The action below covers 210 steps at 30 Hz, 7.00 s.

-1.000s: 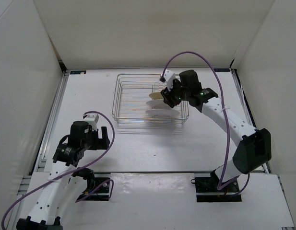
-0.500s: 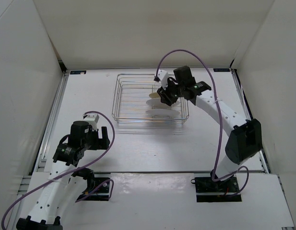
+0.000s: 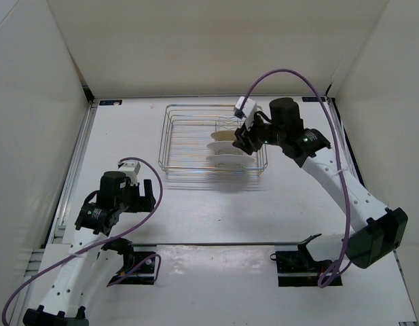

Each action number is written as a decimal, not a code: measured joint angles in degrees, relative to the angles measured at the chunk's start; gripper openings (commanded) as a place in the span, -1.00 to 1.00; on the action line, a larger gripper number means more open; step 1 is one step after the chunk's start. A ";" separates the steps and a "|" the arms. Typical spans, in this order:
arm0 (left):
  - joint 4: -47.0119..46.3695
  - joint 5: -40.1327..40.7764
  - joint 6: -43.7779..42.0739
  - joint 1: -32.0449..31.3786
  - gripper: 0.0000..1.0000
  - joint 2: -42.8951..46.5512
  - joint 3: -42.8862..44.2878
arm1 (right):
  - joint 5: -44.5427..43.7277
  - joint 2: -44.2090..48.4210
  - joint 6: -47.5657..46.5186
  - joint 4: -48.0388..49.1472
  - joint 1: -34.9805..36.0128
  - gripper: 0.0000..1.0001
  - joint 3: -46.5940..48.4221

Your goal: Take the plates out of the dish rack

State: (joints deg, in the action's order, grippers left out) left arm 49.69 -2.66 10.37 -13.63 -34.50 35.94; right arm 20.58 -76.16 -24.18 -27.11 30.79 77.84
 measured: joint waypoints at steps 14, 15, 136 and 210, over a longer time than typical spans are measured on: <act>0.00 0.00 0.00 0.00 1.00 -0.17 0.00 | 1.44 -2.21 0.76 0.07 0.09 0.05 -12.11; -0.02 0.00 -0.02 0.00 1.00 -0.17 0.00 | 1.01 -2.34 1.07 0.81 0.11 0.05 -12.68; 0.00 0.07 0.00 0.00 1.00 -1.09 0.00 | 7.30 10.43 13.18 26.27 16.70 -0.71 -40.09; 0.02 0.02 0.09 0.00 1.00 1.29 0.00 | -29.92 -23.71 -4.15 -12.33 5.20 -0.34 17.31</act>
State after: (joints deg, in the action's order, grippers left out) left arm 49.71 -2.63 10.46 -13.63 -33.21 35.94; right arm -9.34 -99.88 -28.34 -39.44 35.99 95.15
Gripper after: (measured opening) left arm 0.994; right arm 0.392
